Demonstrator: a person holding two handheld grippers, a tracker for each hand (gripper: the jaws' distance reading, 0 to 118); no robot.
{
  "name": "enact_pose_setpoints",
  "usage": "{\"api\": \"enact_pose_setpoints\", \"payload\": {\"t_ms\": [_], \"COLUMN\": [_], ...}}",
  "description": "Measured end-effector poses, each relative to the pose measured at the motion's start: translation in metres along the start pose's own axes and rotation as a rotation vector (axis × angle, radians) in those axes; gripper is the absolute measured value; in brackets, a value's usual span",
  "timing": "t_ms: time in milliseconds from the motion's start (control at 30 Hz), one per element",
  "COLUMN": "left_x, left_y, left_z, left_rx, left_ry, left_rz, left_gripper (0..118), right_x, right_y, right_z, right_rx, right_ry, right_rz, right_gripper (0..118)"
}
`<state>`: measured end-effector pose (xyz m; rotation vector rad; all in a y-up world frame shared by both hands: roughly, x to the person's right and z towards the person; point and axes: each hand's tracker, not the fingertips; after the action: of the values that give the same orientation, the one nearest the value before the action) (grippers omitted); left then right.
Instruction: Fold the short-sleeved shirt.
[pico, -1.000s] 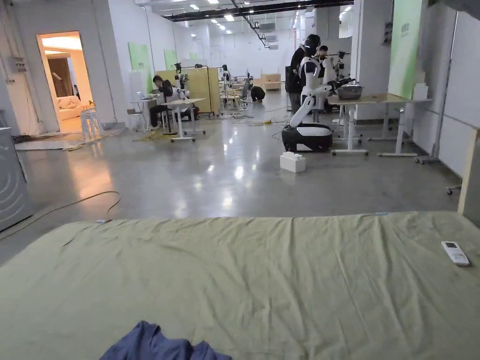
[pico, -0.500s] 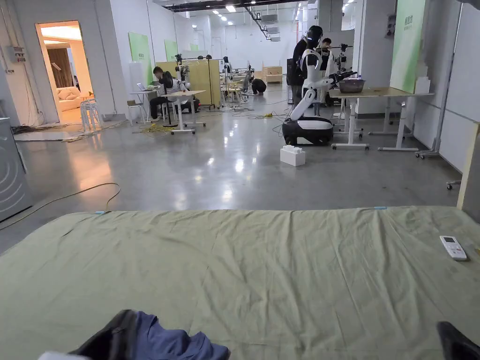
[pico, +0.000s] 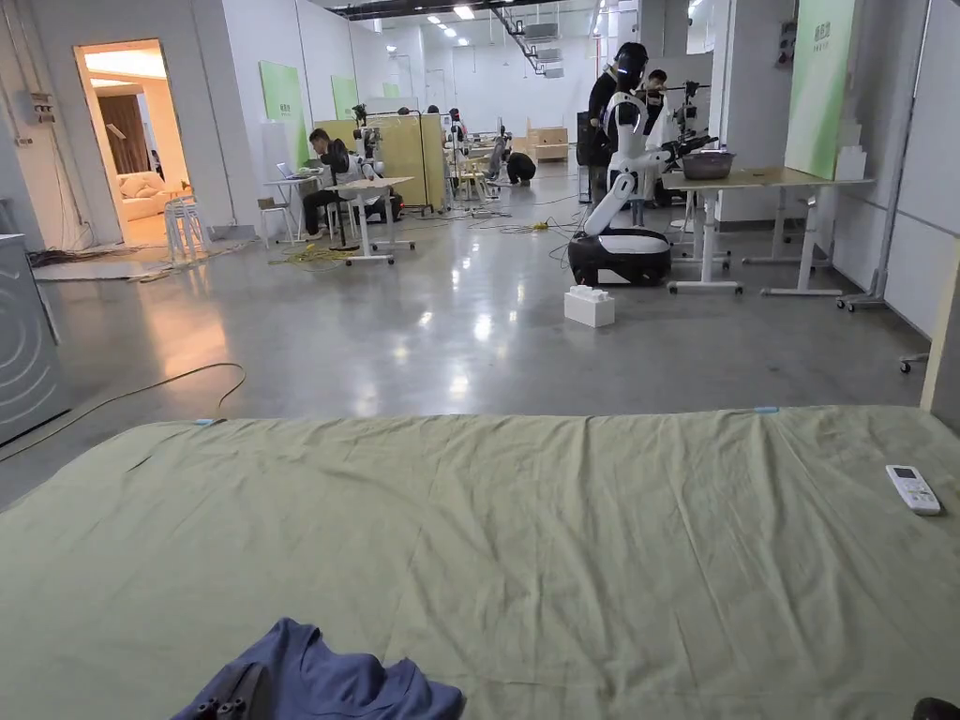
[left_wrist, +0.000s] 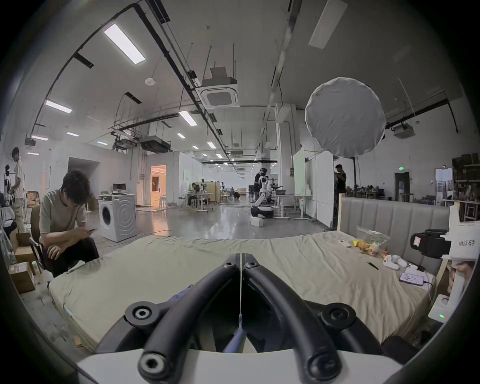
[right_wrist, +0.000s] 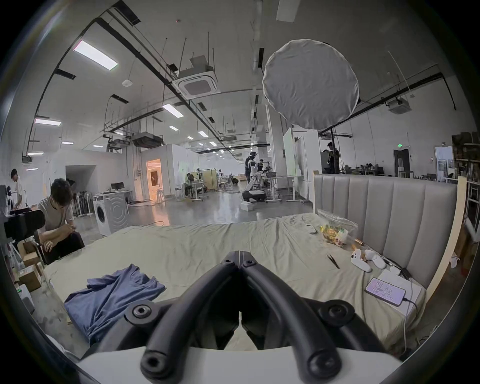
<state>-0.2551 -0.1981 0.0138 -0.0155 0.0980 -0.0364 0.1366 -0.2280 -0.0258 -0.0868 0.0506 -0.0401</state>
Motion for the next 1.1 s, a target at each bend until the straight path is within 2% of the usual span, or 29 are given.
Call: {"api": "enact_pose_setpoints", "payload": {"t_ms": [333, 400, 500, 633, 700, 800, 833, 900, 933, 1000, 1100], "left_x": [-0.001, -0.002, -0.002, -0.004, -0.007, -0.015, -0.019, -0.027, -0.032, -0.038, -0.05], "left_y": [-0.002, -0.002, -0.002, -0.003, -0.004, -0.004, -0.006, -0.011, -0.014, -0.021, -0.045], "left_z": [-0.002, -0.003, -0.004, -0.005, -0.006, -0.013, -0.017, -0.031, -0.039, -0.062, -0.102], "left_rx": [-0.021, -0.024, -0.034, -0.048, -0.053, -0.088, -0.099, -0.152, -0.174, -0.214, -0.303], "left_ry": [-0.023, -0.026, -0.027, -0.02, -0.025, -0.04, -0.049, -0.063, -0.049, -0.035, -0.08], "left_rz": [0.012, 0.011, 0.003, -0.011, -0.012, -0.009, -0.009, -0.032, -0.05, -0.063, -0.044], "left_gripper": [0, 0, 2, 6, 16, 25, 34, 42, 42, 61, 62], "right_x": [-0.001, 0.001, 0.004, 0.003, 0.003, 0.003, 0.004, 0.005, 0.006, 0.007, 0.008], "right_y": [0.004, 0.005, 0.008, 0.01, 0.009, 0.004, 0.002, -0.001, -0.002, -0.004, -0.007], "right_z": [0.0, 0.0, 0.003, 0.004, 0.004, 0.003, 0.002, 0.001, 0.0, -0.004, -0.012], "right_rx": [-0.003, -0.007, -0.012, -0.014, -0.02, -0.038, -0.046, -0.067, -0.075, -0.086, -0.108], "right_ry": [0.011, 0.013, 0.029, 0.029, 0.029, 0.04, 0.044, 0.055, 0.061, 0.064, 0.065], "right_rz": [0.0, -0.013, -0.073, -0.07, -0.066, -0.079, -0.086, -0.122, -0.154, -0.189, -0.185], "right_gripper": [0, 0, 0, 0, 0, 0, 0, 0, 0, 0, 0]}}
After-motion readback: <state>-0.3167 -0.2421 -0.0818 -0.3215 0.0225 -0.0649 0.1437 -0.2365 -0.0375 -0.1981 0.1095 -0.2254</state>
